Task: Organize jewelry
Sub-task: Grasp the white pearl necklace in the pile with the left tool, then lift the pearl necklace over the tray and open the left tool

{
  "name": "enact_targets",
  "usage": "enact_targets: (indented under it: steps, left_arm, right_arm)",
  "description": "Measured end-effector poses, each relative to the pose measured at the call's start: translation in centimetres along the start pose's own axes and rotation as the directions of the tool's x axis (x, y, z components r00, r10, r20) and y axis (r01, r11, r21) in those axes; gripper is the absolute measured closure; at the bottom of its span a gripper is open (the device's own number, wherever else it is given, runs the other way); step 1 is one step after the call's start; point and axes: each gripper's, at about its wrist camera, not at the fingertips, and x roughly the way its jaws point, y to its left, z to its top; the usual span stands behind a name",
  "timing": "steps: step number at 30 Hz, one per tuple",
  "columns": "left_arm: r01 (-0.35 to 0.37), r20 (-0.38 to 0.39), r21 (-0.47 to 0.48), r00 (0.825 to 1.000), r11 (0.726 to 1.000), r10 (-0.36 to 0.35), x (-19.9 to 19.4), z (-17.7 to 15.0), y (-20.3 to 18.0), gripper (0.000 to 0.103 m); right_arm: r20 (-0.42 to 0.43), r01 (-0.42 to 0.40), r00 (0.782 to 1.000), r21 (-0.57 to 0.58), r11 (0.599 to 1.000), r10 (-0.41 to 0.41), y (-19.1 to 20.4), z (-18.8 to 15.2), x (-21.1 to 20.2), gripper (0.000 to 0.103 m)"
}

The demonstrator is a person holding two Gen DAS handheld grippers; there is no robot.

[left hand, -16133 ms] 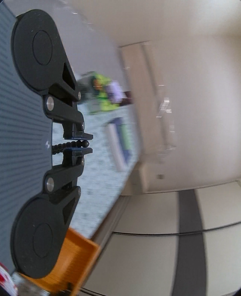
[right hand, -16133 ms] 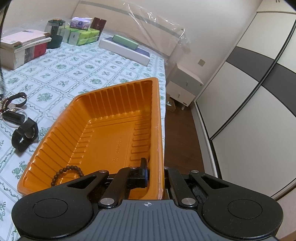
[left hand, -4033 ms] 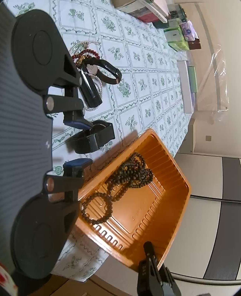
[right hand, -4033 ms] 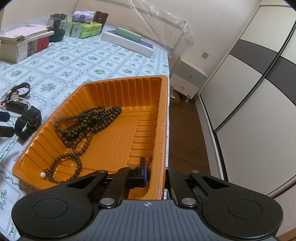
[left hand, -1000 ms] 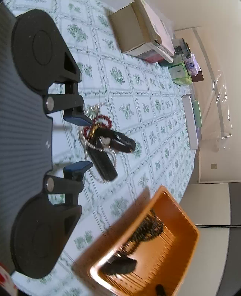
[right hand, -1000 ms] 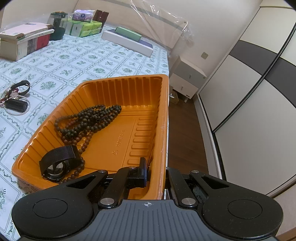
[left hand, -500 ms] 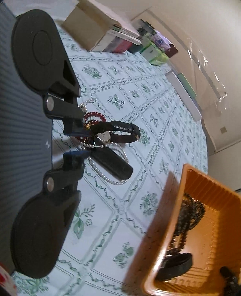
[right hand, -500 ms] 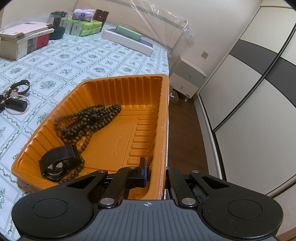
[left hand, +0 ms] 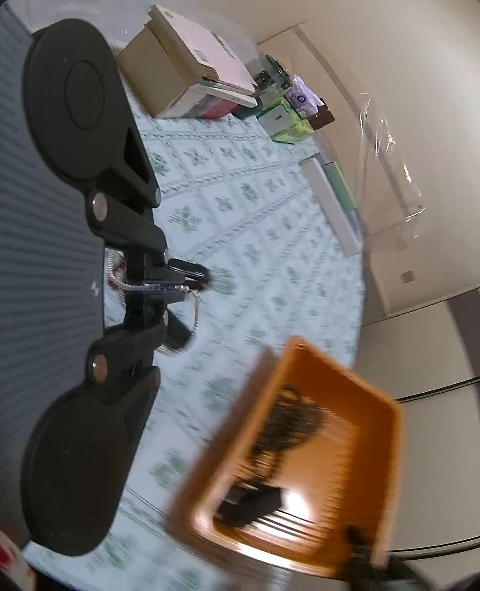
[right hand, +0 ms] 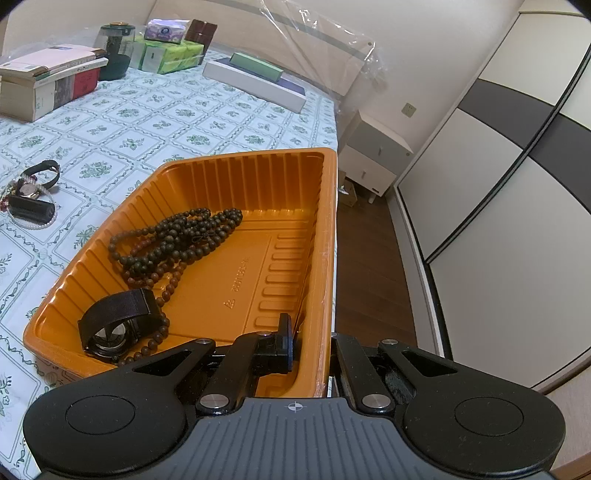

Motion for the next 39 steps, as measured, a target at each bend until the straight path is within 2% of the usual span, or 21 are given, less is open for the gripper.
enact_targets:
  steps: [7,13,21,27,31,34,39]
  left_arm:
    - [0.1,0.102,-0.152,0.991,0.983,-0.085,-2.8,4.0,2.5,0.101]
    - [0.148,0.161,-0.19,0.98,0.971,-0.118,-4.1,6.7,4.3,0.101]
    - [0.258,0.223,-0.205,0.952,0.944,-0.211,-4.5,9.9,5.4,0.101]
    - [0.342,0.281,-0.167,0.916,0.925,-0.287,-4.6,13.2,3.1,0.101]
    - [0.416,0.316,-0.13,0.878,0.9,-0.36,-4.4,15.5,0.3,0.101]
    - [0.458,0.315,-0.105,0.857,0.883,-0.408,-3.6,16.7,-1.7,0.101]
    - [0.505,0.275,-0.092,0.842,0.858,-0.465,-1.5,17.5,-4.8,0.101]
  right_arm:
    - [0.003,-0.001,1.0,-0.001,1.0,0.001,0.0,0.0,0.0,0.099]
    - [0.003,-0.002,1.0,0.0,1.0,0.002,0.0,0.1,-0.1,0.099]
    - [0.006,-0.002,1.0,-0.002,1.0,0.002,0.2,0.3,-0.2,0.099]
    - [0.007,-0.002,1.0,0.0,1.0,0.002,0.2,0.3,-0.2,0.099]
    - [0.007,-0.003,1.0,-0.001,1.0,0.003,0.1,0.4,-0.2,0.099]
    - [0.008,-0.003,1.0,0.001,1.0,0.003,0.1,0.4,-0.3,0.099]
    - [0.009,-0.006,1.0,0.005,1.0,0.006,0.0,0.2,-0.2,0.099]
